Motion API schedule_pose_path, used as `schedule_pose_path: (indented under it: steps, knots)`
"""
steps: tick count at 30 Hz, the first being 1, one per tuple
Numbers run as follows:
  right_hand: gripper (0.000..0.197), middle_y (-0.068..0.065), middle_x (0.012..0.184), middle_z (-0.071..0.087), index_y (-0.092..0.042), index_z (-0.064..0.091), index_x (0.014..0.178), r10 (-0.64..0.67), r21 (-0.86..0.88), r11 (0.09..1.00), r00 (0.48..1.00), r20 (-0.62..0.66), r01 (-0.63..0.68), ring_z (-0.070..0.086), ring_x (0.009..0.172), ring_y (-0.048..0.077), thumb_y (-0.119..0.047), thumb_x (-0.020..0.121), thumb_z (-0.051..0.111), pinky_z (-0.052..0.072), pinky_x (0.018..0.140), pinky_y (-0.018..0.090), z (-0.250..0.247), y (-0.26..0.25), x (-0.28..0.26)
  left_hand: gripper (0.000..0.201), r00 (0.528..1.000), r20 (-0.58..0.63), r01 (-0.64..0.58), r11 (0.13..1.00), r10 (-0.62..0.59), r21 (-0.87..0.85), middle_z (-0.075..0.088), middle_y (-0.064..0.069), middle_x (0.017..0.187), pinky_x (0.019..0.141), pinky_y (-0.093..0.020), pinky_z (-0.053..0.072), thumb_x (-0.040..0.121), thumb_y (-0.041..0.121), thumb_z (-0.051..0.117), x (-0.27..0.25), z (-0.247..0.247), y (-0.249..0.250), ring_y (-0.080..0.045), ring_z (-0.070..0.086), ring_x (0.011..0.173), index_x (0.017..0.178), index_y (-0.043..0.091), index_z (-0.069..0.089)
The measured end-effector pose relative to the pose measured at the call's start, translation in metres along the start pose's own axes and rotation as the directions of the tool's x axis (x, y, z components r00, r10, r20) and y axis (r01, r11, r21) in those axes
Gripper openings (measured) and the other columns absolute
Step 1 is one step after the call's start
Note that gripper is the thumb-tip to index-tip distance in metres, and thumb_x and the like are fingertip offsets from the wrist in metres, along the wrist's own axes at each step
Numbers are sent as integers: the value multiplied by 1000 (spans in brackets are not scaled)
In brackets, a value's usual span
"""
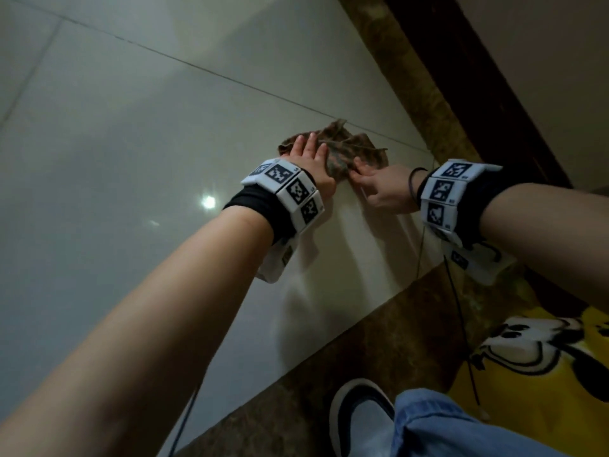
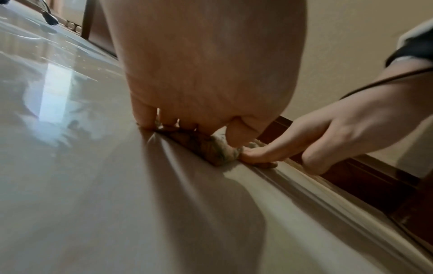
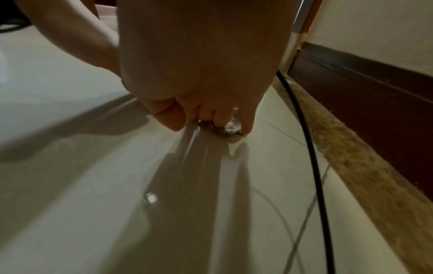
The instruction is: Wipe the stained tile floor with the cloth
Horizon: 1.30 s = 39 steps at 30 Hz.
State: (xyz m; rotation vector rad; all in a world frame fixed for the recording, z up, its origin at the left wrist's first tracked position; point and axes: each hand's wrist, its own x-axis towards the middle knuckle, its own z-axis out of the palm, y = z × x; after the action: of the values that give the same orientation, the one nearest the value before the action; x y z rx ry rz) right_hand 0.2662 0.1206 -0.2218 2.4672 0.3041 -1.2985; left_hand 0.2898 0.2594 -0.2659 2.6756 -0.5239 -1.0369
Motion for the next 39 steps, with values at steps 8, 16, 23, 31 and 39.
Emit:
schedule_pose_path:
  steps: [8, 16, 23, 31, 39]
  knots:
    - [70, 8, 161, -10, -20, 1, 154, -46, -123, 992, 997, -66, 37, 27, 144, 26, -25, 97, 41, 29, 110, 27, -37, -8, 24, 77, 995, -38, 94, 995, -95, -43, -14, -3, 161, 123, -44, 3, 92, 33, 40, 6, -14, -29, -21, -11, 150, 154, 18, -3]
    - [76, 5, 161, -12, -21, -2, 154, -139, -321, 942, 985, -97, 102, 24, 146, 23, -22, 94, 45, 33, 109, 31, -57, -24, 29, 76, 987, -87, 132, 991, -132, -14, -12, -1, 161, 121, -39, 5, 92, 31, 42, -9, -22, -63, -18, -8, 150, 153, 20, -2]
    - [75, 7, 161, -9, -18, 0, 154, -244, -454, 875, 963, -113, 168, 15, 149, 21, -19, 92, 42, 28, 114, 32, -61, -46, 30, 82, 988, -33, 152, 988, -152, -30, -16, -6, 160, 123, -40, 4, 91, 31, 47, -38, -15, -84, -21, -11, 149, 153, 17, -5]
    - [78, 8, 161, -8, -21, 0, 154, -344, -552, 790, 938, -43, 265, 17, 149, 21, -26, 91, 46, 24, 116, 30, -42, -63, 8, 85, 985, 6, 168, 981, -170, 92, -14, -9, 160, 122, -42, 10, 90, 33, 48, -77, 14, -82, -23, -6, 150, 153, 15, -6]
    - [73, 5, 162, -4, -26, 6, 154, -461, -596, 694, 885, 65, 405, 19, 148, 20, -28, 90, 42, 22, 118, 30, -15, -83, -21, 92, 984, 75, 138, 958, -162, 253, -16, -9, 160, 120, -44, 18, 87, 38, 52, -115, 46, -81, -23, -7, 150, 152, 14, -9]
